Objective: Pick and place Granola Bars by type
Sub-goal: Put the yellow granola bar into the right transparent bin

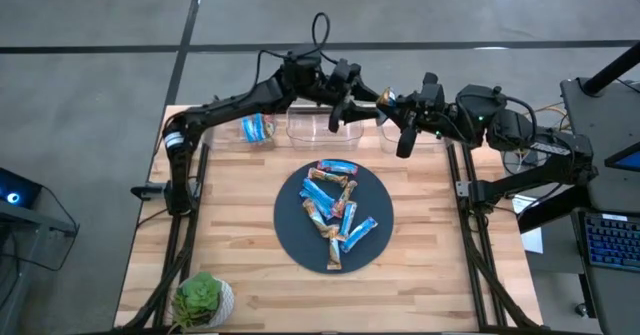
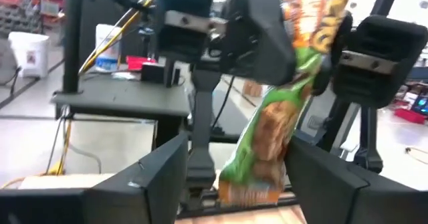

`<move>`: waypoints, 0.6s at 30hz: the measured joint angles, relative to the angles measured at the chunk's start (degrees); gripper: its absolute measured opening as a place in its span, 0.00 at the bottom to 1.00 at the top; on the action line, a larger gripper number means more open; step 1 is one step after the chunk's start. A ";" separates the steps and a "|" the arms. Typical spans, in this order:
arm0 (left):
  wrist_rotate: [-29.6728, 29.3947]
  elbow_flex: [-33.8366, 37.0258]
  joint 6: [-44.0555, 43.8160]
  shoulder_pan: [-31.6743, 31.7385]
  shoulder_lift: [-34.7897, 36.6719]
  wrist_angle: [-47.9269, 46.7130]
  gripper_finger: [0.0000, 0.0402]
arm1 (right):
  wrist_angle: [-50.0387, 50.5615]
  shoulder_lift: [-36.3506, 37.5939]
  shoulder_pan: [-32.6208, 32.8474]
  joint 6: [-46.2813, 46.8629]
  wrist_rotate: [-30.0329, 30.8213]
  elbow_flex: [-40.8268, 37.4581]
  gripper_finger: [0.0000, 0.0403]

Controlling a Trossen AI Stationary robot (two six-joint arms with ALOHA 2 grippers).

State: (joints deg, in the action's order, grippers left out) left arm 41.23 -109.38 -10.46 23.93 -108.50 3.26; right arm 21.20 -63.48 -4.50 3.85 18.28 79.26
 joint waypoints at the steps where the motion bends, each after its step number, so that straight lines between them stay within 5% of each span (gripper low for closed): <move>1: 0.02 0.00 -0.02 0.39 0.02 -0.66 0.58 | 0.12 0.01 -0.01 -0.03 0.08 0.00 0.07; 11: -2.73 0.00 11.33 3.32 2.28 -15.06 0.58 | 3.19 0.43 -3.08 0.63 -0.34 0.00 0.07; 18: -7.59 0.02 19.09 3.83 5.45 -28.85 0.58 | 10.72 0.46 -11.07 5.97 -0.35 0.02 0.07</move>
State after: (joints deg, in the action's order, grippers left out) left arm 33.64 -109.36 8.63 27.77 -103.05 -25.59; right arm 31.92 -63.03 -15.57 9.81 17.93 79.29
